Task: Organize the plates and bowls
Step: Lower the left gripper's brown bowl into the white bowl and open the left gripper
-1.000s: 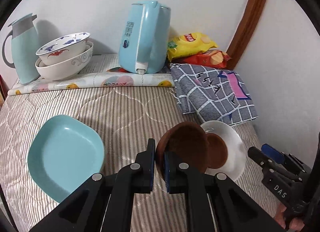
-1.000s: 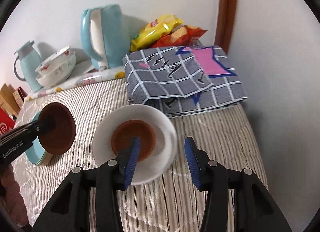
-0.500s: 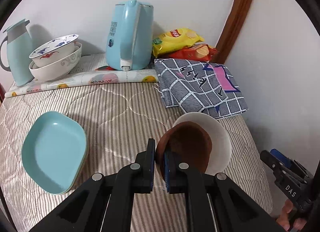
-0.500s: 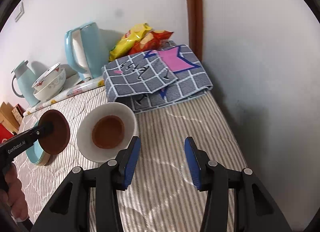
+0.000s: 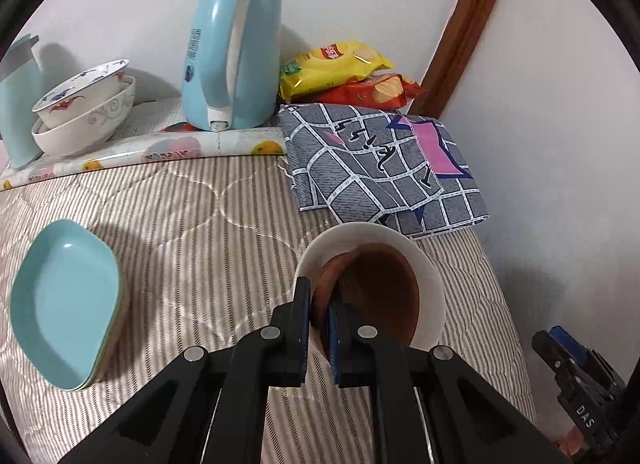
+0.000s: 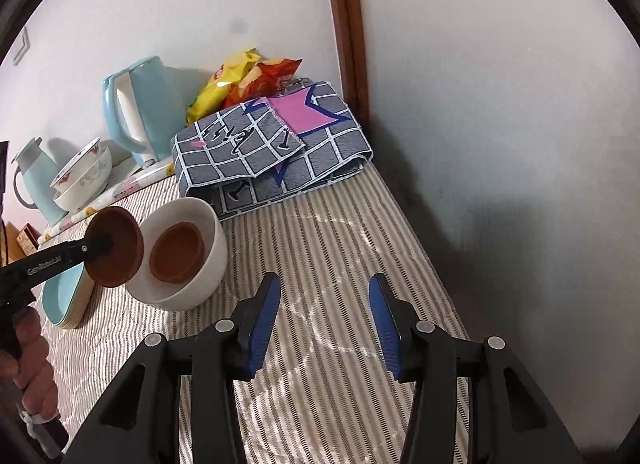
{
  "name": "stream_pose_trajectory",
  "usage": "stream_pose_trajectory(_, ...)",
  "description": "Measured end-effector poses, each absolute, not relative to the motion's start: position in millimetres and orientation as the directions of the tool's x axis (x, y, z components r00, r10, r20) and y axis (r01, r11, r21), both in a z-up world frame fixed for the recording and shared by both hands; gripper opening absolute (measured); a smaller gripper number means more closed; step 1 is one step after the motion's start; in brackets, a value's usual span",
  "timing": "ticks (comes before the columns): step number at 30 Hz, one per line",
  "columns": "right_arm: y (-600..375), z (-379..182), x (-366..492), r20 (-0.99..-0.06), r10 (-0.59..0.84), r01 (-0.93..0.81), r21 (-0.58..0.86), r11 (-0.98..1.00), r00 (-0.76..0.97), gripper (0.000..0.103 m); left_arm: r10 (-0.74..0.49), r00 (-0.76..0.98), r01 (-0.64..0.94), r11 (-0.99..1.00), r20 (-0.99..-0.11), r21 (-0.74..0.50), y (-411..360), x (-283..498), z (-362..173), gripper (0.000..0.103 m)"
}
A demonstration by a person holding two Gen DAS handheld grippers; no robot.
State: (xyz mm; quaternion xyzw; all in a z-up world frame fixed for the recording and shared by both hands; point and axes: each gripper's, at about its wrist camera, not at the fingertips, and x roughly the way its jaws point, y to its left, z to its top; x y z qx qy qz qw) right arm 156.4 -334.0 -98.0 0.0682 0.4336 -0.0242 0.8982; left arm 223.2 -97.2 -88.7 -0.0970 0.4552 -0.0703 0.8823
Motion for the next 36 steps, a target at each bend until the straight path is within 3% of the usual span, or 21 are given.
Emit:
stream_pose_trajectory(25,-332.0,-113.6,160.1,-0.801,0.014,0.106,0.097,0.990,0.599,0.046,-0.238,0.530,0.069,0.969,-0.814,-0.239,-119.3,254.9,-119.2,0.009)
stream_pose_trajectory(36,-324.6,-118.4,162.6,-0.814,0.017,0.097,0.090,0.991,0.581,0.046,-0.332,0.484,0.062,0.936,-0.810,-0.346,-106.8,261.6,-127.5,0.012)
